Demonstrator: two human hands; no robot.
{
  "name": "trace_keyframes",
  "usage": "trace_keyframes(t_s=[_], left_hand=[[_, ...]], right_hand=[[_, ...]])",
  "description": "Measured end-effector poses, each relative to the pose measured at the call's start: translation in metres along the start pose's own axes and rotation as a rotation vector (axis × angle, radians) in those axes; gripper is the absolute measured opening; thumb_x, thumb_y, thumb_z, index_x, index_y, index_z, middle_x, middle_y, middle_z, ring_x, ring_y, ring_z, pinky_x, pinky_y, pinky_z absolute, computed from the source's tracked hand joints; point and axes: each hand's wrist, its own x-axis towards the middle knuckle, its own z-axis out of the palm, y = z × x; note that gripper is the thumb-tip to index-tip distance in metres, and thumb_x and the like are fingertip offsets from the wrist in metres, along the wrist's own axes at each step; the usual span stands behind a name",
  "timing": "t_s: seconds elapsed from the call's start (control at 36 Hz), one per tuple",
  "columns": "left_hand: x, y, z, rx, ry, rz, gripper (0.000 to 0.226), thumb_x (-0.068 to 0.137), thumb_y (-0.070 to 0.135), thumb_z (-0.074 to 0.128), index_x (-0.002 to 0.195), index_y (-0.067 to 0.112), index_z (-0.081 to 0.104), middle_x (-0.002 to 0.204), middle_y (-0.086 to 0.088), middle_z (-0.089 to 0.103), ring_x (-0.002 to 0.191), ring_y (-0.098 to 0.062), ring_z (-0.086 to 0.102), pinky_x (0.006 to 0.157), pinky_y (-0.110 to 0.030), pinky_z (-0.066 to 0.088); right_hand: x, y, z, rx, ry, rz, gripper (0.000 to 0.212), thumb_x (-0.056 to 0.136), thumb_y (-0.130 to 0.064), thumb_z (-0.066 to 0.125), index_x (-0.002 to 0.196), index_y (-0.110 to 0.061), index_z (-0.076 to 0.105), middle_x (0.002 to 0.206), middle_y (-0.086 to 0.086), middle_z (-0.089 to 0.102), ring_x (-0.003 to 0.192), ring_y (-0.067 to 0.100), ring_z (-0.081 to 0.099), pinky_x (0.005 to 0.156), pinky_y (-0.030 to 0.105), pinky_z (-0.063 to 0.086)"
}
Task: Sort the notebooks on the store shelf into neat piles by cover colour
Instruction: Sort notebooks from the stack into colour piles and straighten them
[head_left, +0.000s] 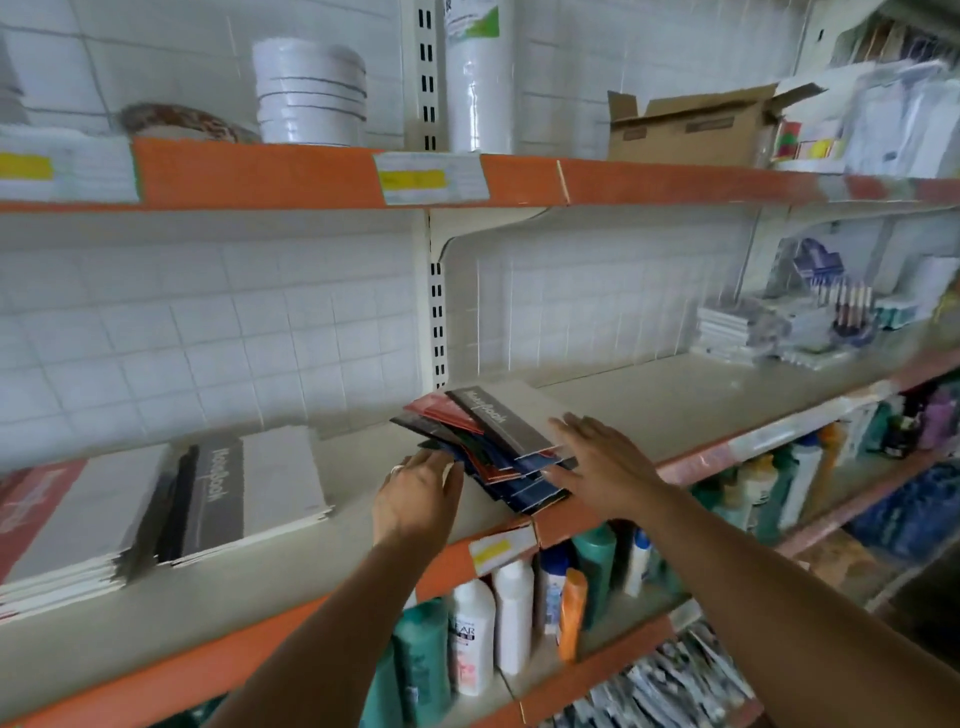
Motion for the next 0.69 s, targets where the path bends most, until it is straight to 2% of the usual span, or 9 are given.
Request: trace_keyframes(t_s=[0.14, 0.25, 0.36, 0.44, 0.61, 0.69], left_hand=[[0.008, 0.025, 0.015, 0.049, 0.061, -0.098, 0.027, 0.098, 0.032, 0.044, 0.11, 0.02, 0.065, 0.115, 0.001, 0.064, 0.107, -0.024, 0.056, 0.083, -0.032, 0.043], [0.01, 0.043, 0.024, 0.119, 0.107, -0.172, 0.028, 0.098, 0.035, 0.043, 0.109, 0.022, 0.065, 0.113, 0.002, 0.065, 0.104, -0.022, 0.057, 0.078, -0.03, 0.042], [0.008, 0.06, 0.029, 0.168, 0.137, -0.24, 0.029, 0.099, 0.037, 0.042, 0.109, 0.023, 0.065, 0.112, 0.004, 0.064, 0.104, -0.021, 0.057, 0.077, -0.029, 0.041], [0.005, 0.069, 0.032, 0.169, 0.148, -0.267, 0.029, 0.099, 0.036, 0.042, 0.108, 0.021, 0.066, 0.11, 0.001, 0.064, 0.103, -0.023, 0.057, 0.078, -0.031, 0.042], [-0.001, 0.081, 0.038, 0.169, 0.176, -0.31, 0.029, 0.099, 0.032, 0.044, 0.11, 0.017, 0.065, 0.113, -0.003, 0.065, 0.105, -0.026, 0.057, 0.083, -0.033, 0.042], [-0.005, 0.085, 0.04, 0.184, 0.182, -0.308, 0.028, 0.099, 0.032, 0.042, 0.112, 0.018, 0.064, 0.114, -0.003, 0.064, 0.104, -0.025, 0.057, 0.082, -0.032, 0.041]], right_hand=[[0.029, 0.022, 0.003, 0.018, -0.131, -0.129, 0.084, 0.093, -0.059, 0.044, 0.152, -0.029, -0.008, 0.161, -0.002, -0.006, 0.148, 0.02, 0.0, 0.119, 0.039, 0.004], [0.043, 0.032, 0.002, 0.043, -0.184, -0.235, 0.089, 0.09, -0.063, 0.045, 0.152, -0.029, -0.008, 0.161, -0.003, -0.004, 0.147, 0.02, 0.005, 0.119, 0.039, 0.009], [0.05, 0.036, 0.007, 0.049, -0.138, -0.327, 0.09, 0.087, -0.065, 0.049, 0.153, -0.024, 0.003, 0.158, 0.0, 0.02, 0.139, 0.023, 0.027, 0.112, 0.04, 0.027], [0.051, 0.037, 0.007, 0.029, -0.061, -0.348, 0.09, 0.084, -0.067, 0.052, 0.152, -0.023, 0.014, 0.151, 0.003, 0.035, 0.132, 0.025, 0.037, 0.107, 0.04, 0.033], [0.044, 0.035, 0.008, 0.034, 0.055, -0.417, 0.078, 0.085, -0.06, 0.056, 0.148, -0.023, 0.03, 0.138, 0.004, 0.041, 0.122, 0.024, 0.042, 0.103, 0.039, 0.033], [0.039, 0.037, 0.008, 0.053, 0.043, -0.452, 0.067, 0.085, -0.049, 0.061, 0.143, -0.024, 0.037, 0.129, 0.005, 0.04, 0.117, 0.023, 0.041, 0.096, 0.036, 0.037]])
